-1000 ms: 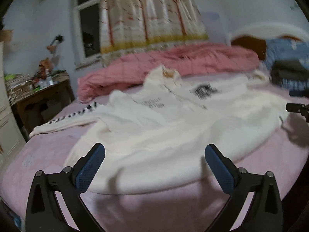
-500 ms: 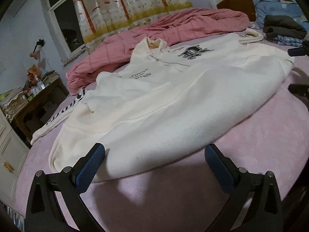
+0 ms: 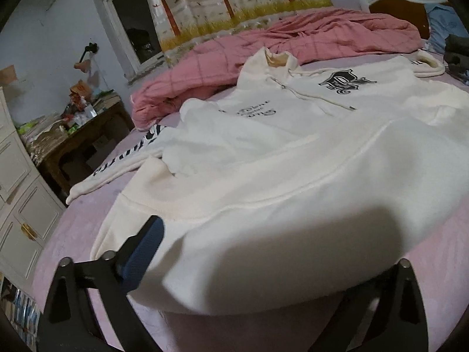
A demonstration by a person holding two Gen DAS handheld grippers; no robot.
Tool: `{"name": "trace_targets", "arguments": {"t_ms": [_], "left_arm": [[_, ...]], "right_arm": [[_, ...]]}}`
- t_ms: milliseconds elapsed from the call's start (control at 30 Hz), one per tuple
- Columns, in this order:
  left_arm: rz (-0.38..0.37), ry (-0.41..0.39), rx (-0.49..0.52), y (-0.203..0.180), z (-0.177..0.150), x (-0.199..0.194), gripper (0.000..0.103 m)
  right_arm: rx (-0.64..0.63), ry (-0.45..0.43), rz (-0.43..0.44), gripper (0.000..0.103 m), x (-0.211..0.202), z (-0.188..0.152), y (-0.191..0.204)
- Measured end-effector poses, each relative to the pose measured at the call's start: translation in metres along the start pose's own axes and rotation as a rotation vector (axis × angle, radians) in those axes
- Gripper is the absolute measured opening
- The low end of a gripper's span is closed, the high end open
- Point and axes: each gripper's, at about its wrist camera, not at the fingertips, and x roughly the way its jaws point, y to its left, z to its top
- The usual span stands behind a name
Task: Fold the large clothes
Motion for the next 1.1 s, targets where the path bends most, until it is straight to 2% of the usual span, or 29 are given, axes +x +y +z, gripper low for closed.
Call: {"name": "trace_targets", "arguments": {"t_ms": [67,133,200,300,367,400,500,700,867,967,1100], "left_arm": [[-0.004,0.008,-0.015,0.002,0.0,0.002,0.088],[-0.007,0.023,-0.026,0.005,0.001,0.005,0.071],[-0.013,0.029,-0.055,0.011,0.0,0.007,0.063],[-0.055,0.021,-0.099,0.021,-0.001,0.005,0.05],[-0.051,-0.002,-0.115,0.024,-0.002,0.001,0.027],[-0.041,-0.007,-0.117,0.026,-0.002,0.0,0.012],[-0.066,-0.02,-0.134,0.029,-0.004,-0.003,0.008],[-0.043,-0.099,-0.16,0.035,-0.009,-0.031,0.007],[-0.078,-0.111,-0.21,0.05,-0.017,-0.05,0.007],[-0.106,-0.084,-0.201,0.05,-0.026,-0.052,0.007],[-0.088,-0.062,-0.156,0.043,-0.032,-0.044,0.014]], "right_arm": [[0.005,0.004,-0.002,0.057,0.003,0.001,-0.002],[0.005,0.015,-0.029,0.048,0.005,-0.001,-0.005],[0.024,0.019,-0.036,0.035,0.006,-0.001,-0.01],[0.083,0.011,0.008,0.027,0.003,-0.002,-0.022],[0.105,0.002,0.029,0.021,0.001,-0.002,-0.026],[0.113,0.001,0.038,0.013,0.001,-0.002,-0.027],[0.13,-0.016,0.037,0.007,-0.002,-0.002,-0.026],[0.14,-0.116,0.025,0.005,-0.027,-0.005,-0.026],[0.118,-0.198,0.026,0.005,-0.055,-0.011,-0.02],[0.138,-0.19,0.059,0.005,-0.061,-0.017,-0.021],[0.148,-0.134,0.075,0.005,-0.054,-0.023,-0.021]]}}
